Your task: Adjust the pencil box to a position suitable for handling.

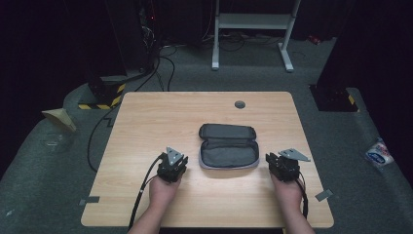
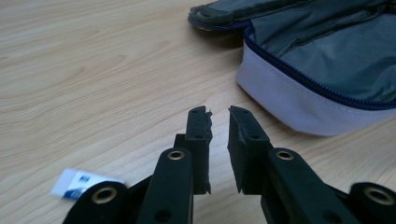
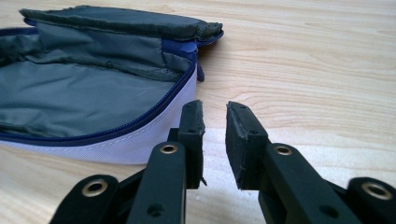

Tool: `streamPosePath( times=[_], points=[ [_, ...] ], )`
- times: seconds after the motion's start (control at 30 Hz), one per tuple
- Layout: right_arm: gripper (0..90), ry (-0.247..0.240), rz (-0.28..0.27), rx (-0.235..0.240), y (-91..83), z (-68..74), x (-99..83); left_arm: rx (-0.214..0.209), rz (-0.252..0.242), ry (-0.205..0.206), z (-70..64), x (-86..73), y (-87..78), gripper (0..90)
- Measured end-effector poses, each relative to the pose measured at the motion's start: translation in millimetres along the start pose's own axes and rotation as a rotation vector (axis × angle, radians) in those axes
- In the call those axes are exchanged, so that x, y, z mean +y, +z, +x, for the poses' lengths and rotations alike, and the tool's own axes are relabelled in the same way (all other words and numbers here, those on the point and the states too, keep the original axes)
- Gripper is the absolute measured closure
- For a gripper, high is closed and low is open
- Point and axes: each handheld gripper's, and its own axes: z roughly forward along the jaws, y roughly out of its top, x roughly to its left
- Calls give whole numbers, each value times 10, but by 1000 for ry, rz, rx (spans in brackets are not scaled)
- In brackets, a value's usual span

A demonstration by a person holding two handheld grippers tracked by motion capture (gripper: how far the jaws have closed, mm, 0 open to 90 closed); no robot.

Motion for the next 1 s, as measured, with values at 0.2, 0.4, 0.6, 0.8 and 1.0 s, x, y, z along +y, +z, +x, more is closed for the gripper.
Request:
streamPosePath(
  times=[0.2,0.4,0.6,0.8,1.0],
  points=[
    [848,-4,49,-23,138,13,-37,26,23,20,-101,81,166,852],
    [891,-16,65,-22,218,46,-49,32,22,26,-201,132,255,887],
    [890,-27,73,-32,275,69,-43,27,44,17,-222,113,338,894],
    [882,-53,98,-26,330,165,-31,0,49,1,-261,82,367,893],
    [883,-72,101,-17,373,275,35,4,54,-26,-201,30,360,895]
  ],
)
